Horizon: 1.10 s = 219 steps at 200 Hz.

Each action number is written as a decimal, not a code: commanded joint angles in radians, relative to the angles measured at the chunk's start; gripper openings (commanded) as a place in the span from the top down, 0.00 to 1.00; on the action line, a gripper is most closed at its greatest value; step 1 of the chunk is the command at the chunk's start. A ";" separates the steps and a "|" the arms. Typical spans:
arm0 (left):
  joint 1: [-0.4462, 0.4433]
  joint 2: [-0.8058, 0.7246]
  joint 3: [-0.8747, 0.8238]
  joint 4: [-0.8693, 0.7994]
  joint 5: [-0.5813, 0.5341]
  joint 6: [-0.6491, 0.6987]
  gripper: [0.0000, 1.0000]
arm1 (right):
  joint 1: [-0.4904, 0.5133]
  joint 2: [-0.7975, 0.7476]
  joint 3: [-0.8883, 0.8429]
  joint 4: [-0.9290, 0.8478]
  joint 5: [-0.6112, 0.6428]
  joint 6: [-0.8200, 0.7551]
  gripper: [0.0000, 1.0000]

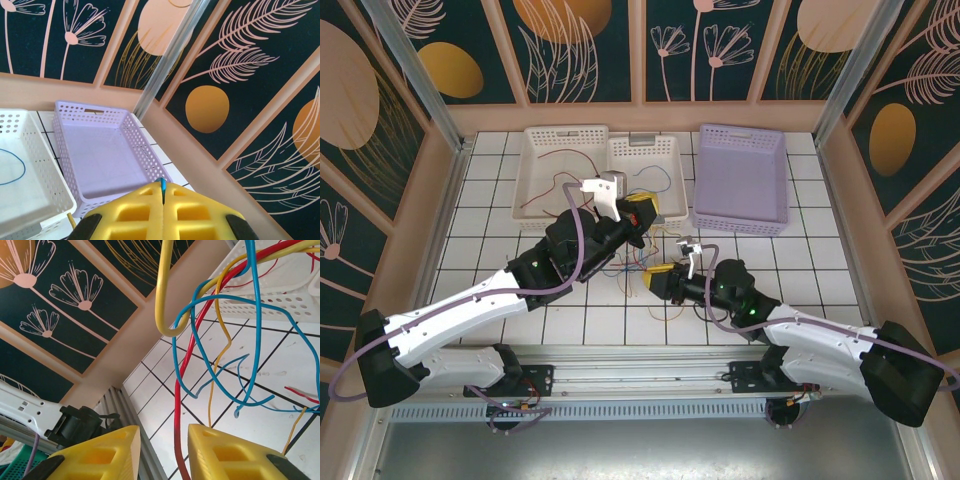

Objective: Untangle the cables

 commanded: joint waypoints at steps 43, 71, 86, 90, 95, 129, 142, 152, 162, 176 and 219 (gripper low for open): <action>-0.008 -0.026 -0.003 0.042 -0.012 0.001 1.00 | 0.006 -0.009 0.027 0.017 -0.008 -0.021 0.96; -0.007 -0.053 -0.003 0.016 -0.033 0.022 1.00 | 0.006 -0.021 0.008 -0.027 0.040 -0.015 1.00; -0.008 -0.078 0.001 -0.009 -0.053 0.040 1.00 | 0.006 -0.035 -0.028 -0.025 0.064 -0.002 1.00; -0.007 -0.085 0.006 -0.020 -0.058 0.047 1.00 | 0.006 -0.039 -0.039 -0.025 0.072 0.001 1.00; -0.007 -0.095 0.010 -0.035 -0.069 0.054 1.00 | 0.005 -0.045 -0.051 -0.027 0.080 0.004 1.00; -0.007 -0.177 0.044 -0.142 -0.136 0.114 1.00 | -0.010 -0.103 -0.152 -0.063 0.148 0.025 1.00; -0.008 -0.207 0.060 -0.184 -0.163 0.137 1.00 | -0.025 -0.127 -0.184 -0.091 0.179 0.039 1.00; -0.007 -0.226 0.074 -0.210 -0.184 0.153 1.00 | -0.042 -0.142 -0.200 -0.115 0.194 0.051 1.00; -0.008 -0.243 0.086 -0.235 -0.204 0.170 1.00 | -0.062 -0.154 -0.216 -0.135 0.208 0.065 1.00; -0.008 -0.264 0.103 -0.264 -0.230 0.194 1.00 | -0.093 -0.169 -0.236 -0.158 0.218 0.084 1.00; -0.007 -0.288 0.148 -0.314 -0.263 0.230 1.00 | -0.172 -0.189 -0.276 -0.189 0.230 0.132 1.00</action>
